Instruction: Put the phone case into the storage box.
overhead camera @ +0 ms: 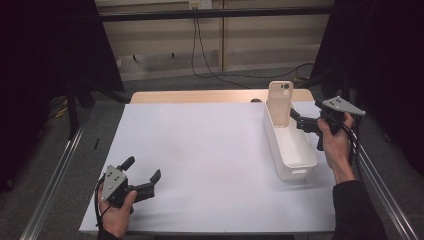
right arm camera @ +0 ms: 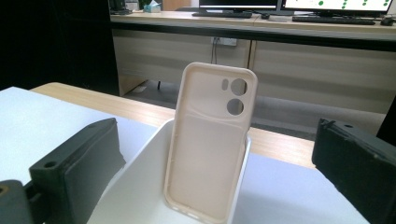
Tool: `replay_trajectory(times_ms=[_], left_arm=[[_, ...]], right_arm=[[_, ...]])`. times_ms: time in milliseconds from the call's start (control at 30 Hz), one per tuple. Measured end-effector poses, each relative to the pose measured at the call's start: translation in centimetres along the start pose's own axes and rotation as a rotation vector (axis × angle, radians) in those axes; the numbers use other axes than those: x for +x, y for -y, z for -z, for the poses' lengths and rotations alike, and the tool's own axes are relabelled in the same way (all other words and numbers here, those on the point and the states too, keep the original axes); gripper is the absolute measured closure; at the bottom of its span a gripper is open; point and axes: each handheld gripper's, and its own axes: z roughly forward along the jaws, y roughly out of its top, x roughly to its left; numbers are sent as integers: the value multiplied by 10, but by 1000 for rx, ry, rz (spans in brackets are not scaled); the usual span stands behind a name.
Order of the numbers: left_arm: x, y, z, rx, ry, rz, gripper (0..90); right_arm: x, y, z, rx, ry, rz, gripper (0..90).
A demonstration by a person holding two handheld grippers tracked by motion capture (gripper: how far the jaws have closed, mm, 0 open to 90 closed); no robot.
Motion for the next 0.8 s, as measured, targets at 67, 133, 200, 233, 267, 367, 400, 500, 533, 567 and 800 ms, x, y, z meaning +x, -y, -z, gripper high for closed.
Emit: replay_trajectory(times_ms=[67,133,200,233,267,367,400,500,533,567,800], left_arm=[[0,0,0,0,-2,1,30],[1,0,1,0,-3,1,30],[1,0,1,2,-3,0,30],[0,0,1,1,-2,1,30],[0,0,1,1,-2,1,30],[0,0,0,2,1,1,31],[0,0,0,3,1,-1,31],[-1,0,1,3,2,0,31],[-1,0,1,2,0,3,31],[-1,0,1,1,-1,4,31],[0,-1,3,5,-9,5,32]], right_arm=[[1,0,4,-1,2,9,6],[1,1,8,-6,3,4,5],[1,2,13,-7,4,8,4],[2,2,15,-9,2,6,5],[3,3,18,-14,4,7,3],[8,6,25,-17,4,22,6],[9,7,27,-18,12,30,4],[13,11,33,-24,11,28,3],[14,12,35,-21,12,27,1],[15,12,37,-21,11,23,3],[24,13,55,-42,14,27,6]])
